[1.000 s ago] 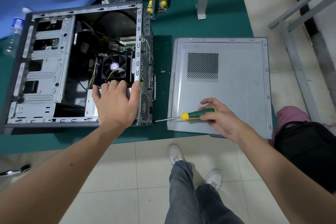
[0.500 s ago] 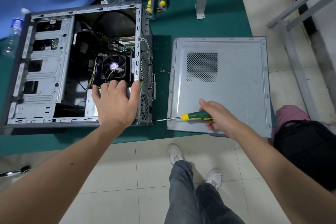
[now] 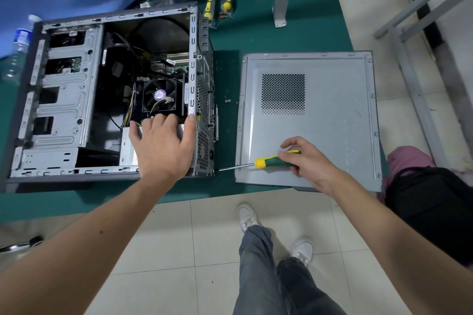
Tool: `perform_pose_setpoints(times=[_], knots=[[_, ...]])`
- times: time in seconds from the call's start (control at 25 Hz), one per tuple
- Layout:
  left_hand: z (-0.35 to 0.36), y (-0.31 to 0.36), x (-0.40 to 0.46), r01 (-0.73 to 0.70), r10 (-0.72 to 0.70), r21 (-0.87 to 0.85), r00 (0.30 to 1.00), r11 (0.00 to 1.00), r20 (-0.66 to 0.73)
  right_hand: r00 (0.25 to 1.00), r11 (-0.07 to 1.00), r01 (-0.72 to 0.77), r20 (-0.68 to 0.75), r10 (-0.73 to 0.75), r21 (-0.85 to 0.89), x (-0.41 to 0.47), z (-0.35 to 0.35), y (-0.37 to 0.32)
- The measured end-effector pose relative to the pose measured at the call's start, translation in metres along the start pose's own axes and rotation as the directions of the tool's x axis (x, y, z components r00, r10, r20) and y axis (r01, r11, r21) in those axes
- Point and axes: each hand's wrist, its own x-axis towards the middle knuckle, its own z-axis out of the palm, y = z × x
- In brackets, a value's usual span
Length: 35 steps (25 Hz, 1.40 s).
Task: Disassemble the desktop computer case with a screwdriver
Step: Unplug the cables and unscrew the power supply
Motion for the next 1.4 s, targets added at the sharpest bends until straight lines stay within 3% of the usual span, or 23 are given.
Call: perform_pose_setpoints(times=[0.08, 0.24, 0.28, 0.48, 0.64, 0.84, 0.92, 1.0, 1.04, 1.24, 1.4], knots=[[0.0, 0.0, 0.0, -0.002, 0.002, 0.0, 1.0, 1.0, 0.002, 0.999, 0.992, -0.006, 0.043, 0.001, 0.127, 0.0, -0.002, 0.001], [0.0, -0.001, 0.0, 0.003, -0.003, 0.008, 1.0, 1.0, 0.011, 0.997, 0.971, -0.075, -0.003, 0.076, -0.227, -0.001, 0.001, 0.001], [-0.001, -0.001, 0.0, 0.003, -0.003, 0.011, 1.0, 1.0, 0.014, 0.999, 0.973, -0.046, -0.007, 0.046, -0.227, -0.001, 0.002, 0.0], [-0.001, -0.001, -0.001, 0.005, -0.005, 0.008, 1.0, 1.0, 0.021, 1.0, 0.998, 0.012, 0.017, -0.013, 0.066, 0.001, -0.001, 0.002], [-0.001, 0.0, -0.001, 0.004, -0.005, 0.012, 1.0, 1.0, 0.025, 0.999, 0.974, -0.042, -0.015, 0.04, -0.222, -0.002, 0.002, 0.0], [-0.002, 0.001, -0.001, 0.009, -0.009, 0.014, 0.999, 1.0, 0.032, 0.999, 0.99, 0.006, 0.041, -0.011, 0.139, -0.001, -0.001, 0.002], [-0.003, 0.001, 0.0, 0.011, -0.011, 0.012, 0.999, 1.0, 0.035, 0.999, 0.999, -0.025, 0.032, 0.023, 0.037, -0.003, 0.001, 0.0], [-0.002, 0.0, 0.0, 0.009, -0.009, 0.011, 0.999, 1.0, 0.035, 0.999, 0.978, -0.048, -0.001, 0.049, -0.204, -0.005, 0.002, -0.001], [-0.002, 0.0, 0.0, 0.011, -0.011, 0.009, 0.999, 1.0, 0.037, 1.0, 0.969, -0.024, -0.004, 0.023, -0.247, -0.005, 0.003, -0.002], [-0.001, 0.0, 0.0, 0.021, -0.021, 0.007, 0.998, 1.0, 0.052, 0.998, 0.998, 0.063, -0.009, -0.062, 0.015, -0.005, 0.002, -0.004], [-0.001, 0.0, -0.002, -0.001, 0.002, -0.027, 0.999, 1.0, 0.036, 0.998, 0.949, 0.018, -0.047, -0.034, -0.315, -0.009, 0.006, -0.005]])
